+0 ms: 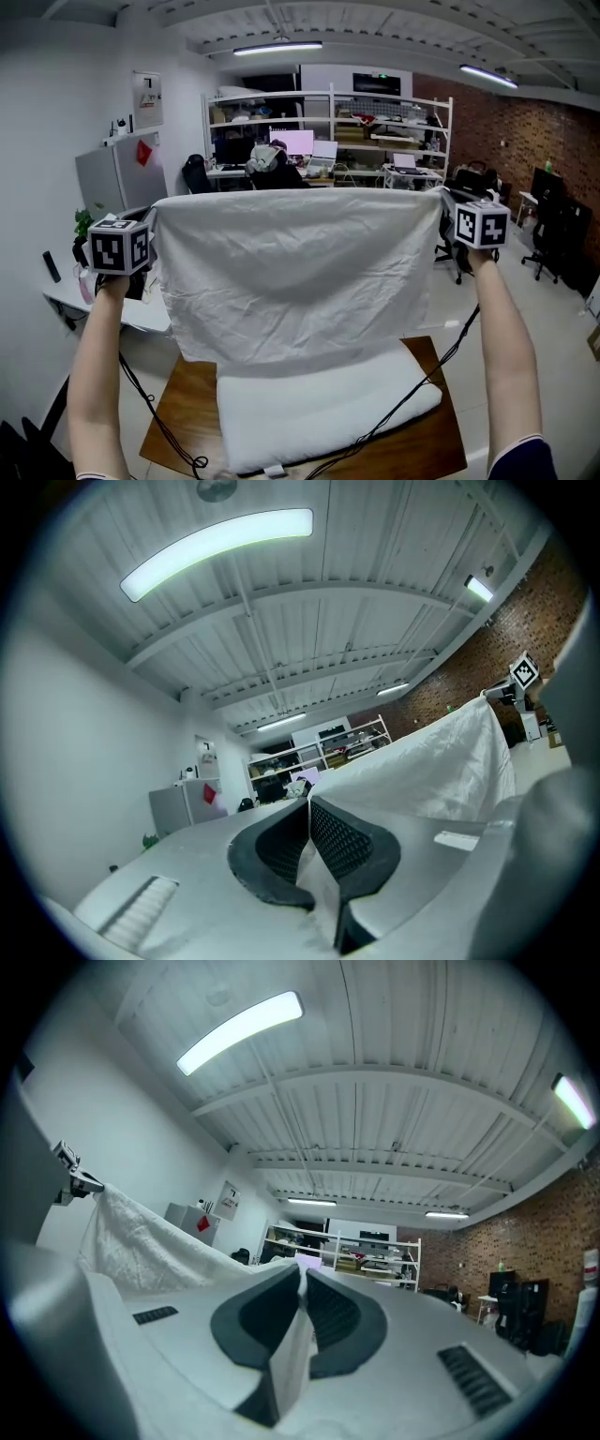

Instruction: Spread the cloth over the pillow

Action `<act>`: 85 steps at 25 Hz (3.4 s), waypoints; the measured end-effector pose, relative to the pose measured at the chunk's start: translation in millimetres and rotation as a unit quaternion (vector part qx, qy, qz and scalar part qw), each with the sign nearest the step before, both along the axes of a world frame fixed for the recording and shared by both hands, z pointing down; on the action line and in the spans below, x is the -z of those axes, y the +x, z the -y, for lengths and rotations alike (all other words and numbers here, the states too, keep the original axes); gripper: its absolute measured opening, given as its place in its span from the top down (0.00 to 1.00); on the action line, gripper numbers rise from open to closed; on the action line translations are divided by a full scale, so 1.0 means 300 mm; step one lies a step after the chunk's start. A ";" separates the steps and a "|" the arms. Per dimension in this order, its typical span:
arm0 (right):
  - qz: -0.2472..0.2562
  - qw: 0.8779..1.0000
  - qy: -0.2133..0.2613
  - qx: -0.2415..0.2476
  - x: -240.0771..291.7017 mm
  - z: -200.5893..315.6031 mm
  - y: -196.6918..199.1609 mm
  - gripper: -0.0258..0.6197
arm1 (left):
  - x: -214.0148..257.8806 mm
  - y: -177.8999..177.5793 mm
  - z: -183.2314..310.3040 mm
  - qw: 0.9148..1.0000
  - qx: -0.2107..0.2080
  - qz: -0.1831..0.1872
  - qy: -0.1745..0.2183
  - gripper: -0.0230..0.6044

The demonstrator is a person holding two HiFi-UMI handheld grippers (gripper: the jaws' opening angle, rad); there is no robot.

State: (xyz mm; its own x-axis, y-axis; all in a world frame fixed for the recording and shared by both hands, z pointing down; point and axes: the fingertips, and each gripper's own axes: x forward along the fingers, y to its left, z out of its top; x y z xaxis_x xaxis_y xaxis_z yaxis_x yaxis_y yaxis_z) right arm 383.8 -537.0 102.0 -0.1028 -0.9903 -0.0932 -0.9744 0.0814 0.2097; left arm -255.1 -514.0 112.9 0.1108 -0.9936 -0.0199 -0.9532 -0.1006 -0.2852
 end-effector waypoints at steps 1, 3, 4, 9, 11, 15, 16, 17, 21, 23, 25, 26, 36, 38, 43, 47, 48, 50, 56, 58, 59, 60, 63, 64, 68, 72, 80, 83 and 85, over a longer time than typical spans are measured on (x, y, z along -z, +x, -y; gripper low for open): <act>0.000 1.000 -0.002 -0.001 -0.008 0.027 -0.005 0.92 | -0.007 -0.004 0.024 1.000 0.001 0.000 -0.002 0.94; -0.001 1.000 -0.006 0.000 -0.027 0.084 -0.020 0.92 | -0.026 -0.017 0.068 1.000 0.004 -0.001 -0.008 0.94; 0.000 1.000 -0.009 0.002 -0.040 0.114 -0.029 0.92 | -0.034 -0.025 0.088 1.000 0.007 -0.002 -0.009 0.94; 0.007 1.000 -0.023 0.017 -0.123 0.259 -0.067 0.92 | -0.088 -0.061 0.166 1.000 0.020 -0.010 -0.018 0.94; 0.011 0.999 -0.031 0.024 -0.160 0.309 -0.077 0.92 | -0.120 -0.068 0.180 0.999 0.023 -0.009 -0.024 0.94; 0.011 0.998 -0.044 0.043 -0.236 0.383 -0.092 0.92 | -0.191 -0.070 0.183 0.999 0.025 -0.007 -0.036 0.94; 0.010 0.998 -0.047 0.043 -0.255 0.392 -0.090 0.92 | -0.209 -0.068 0.181 0.999 0.024 -0.007 -0.040 0.94; 0.010 0.998 -0.051 0.042 -0.275 0.397 -0.089 0.92 | -0.228 -0.067 0.177 0.999 0.023 -0.008 -0.044 0.94; 0.015 0.997 -0.066 0.043 -0.360 0.399 -0.092 0.92 | -0.320 -0.069 0.154 0.998 0.021 -0.007 -0.065 0.94; 0.014 0.996 -0.072 0.043 -0.396 0.391 -0.087 0.92 | -0.358 -0.065 0.136 0.997 0.018 -0.002 -0.074 0.94; 0.013 0.996 -0.078 0.043 -0.423 0.377 -0.079 0.92 | -0.386 -0.057 0.117 0.997 0.014 0.003 -0.082 0.94; 0.013 0.996 -0.080 0.043 -0.439 0.367 -0.072 0.92 | -0.401 -0.051 0.107 0.996 0.013 0.005 -0.086 0.94; 0.012 0.994 -0.104 0.033 -0.586 0.231 0.000 0.92 | -0.556 0.028 -0.058 0.994 -0.016 0.011 -0.110 0.94; 0.007 0.994 -0.106 0.031 -0.604 0.199 0.013 0.92 | -0.569 0.044 -0.092 0.994 -0.023 0.009 -0.109 0.94; 0.007 0.992 -0.124 0.026 -0.689 0.099 0.044 0.92 | -0.630 0.074 -0.184 0.992 -0.034 0.010 -0.119 0.94; 0.010 0.990 -0.139 0.009 -0.756 0.020 0.092 0.92 | -0.666 0.118 -0.251 0.991 -0.056 -0.002 -0.121 0.94; 0.012 0.990 -0.142 0.007 -0.768 0.006 0.098 0.92 | -0.674 0.124 -0.264 0.991 -0.055 0.000 -0.122 0.94; 0.015 0.988 -0.153 0.008 -0.815 -0.033 0.118 0.92 | -0.722 0.142 -0.297 0.989 -0.054 -0.002 -0.135 0.94; 0.024 0.981 -0.188 0.030 -0.976 -0.160 0.163 0.92 | -0.939 0.182 -0.446 0.980 -0.032 -0.034 -0.194 0.94; 0.025 0.979 -0.200 0.035 -1.025 -0.199 0.171 0.92 | -1.008 0.191 -0.496 0.976 -0.023 -0.032 -0.214 0.94; 0.027 0.977 -0.207 0.038 -1.051 -0.217 0.177 0.92 | -1.038 0.197 -0.520 0.974 -0.020 -0.032 -0.224 0.94; 0.030 0.976 -0.214 0.039 -1.076 -0.234 0.184 0.92 | -1.066 0.204 -0.544 0.972 -0.016 -0.034 -0.232 0.94; 0.037 0.972 -0.229 0.043 -1.145 -0.286 0.202 0.92 | -1.144 0.221 -0.607 0.967 -0.008 -0.045 -0.251 0.94; 0.038 0.971 -0.232 0.045 -1.164 -0.301 0.207 0.92 | -1.168 0.227 -0.625 0.965 -0.006 -0.050 -0.256 0.94; 0.044 0.965 -0.252 0.048 -1.262 -0.366 0.224 0.92 | -1.272 0.244 -0.704 0.958 0.004 -0.067 -0.278 0.94; 0.047 0.958 -0.279 0.051 -1.381 -0.443 0.244 0.92 | -1.396 0.261 -0.790 0.949 0.017 -0.077 -0.306 0.94; 0.056 0.944 -0.321 0.046 -1.572 -0.555 0.255 0.92 | -1.587 0.270 -0.909 0.930 0.039 -0.110 -0.350 0.94; 0.053 0.941 -0.330 0.044 -1.611 -0.582 0.256 0.92 | -1.632 0.271 -0.954 0.924 0.045 -0.124 -0.358 0.94; 0.054 0.939 -0.336 0.042 -1.636 -0.597 0.263 0.92 | -1.659 0.279 -0.980 0.921 0.047 -0.131 -0.363 0.94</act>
State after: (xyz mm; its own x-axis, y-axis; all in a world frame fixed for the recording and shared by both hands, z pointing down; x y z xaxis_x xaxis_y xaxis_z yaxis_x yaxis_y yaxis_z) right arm 462.6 -357.8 592.8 -0.2089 -0.8182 0.5356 -0.9713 0.2373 -0.0163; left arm -171.4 -219.9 610.5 0.1101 -0.7600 0.6405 -0.9939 -0.0878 0.0668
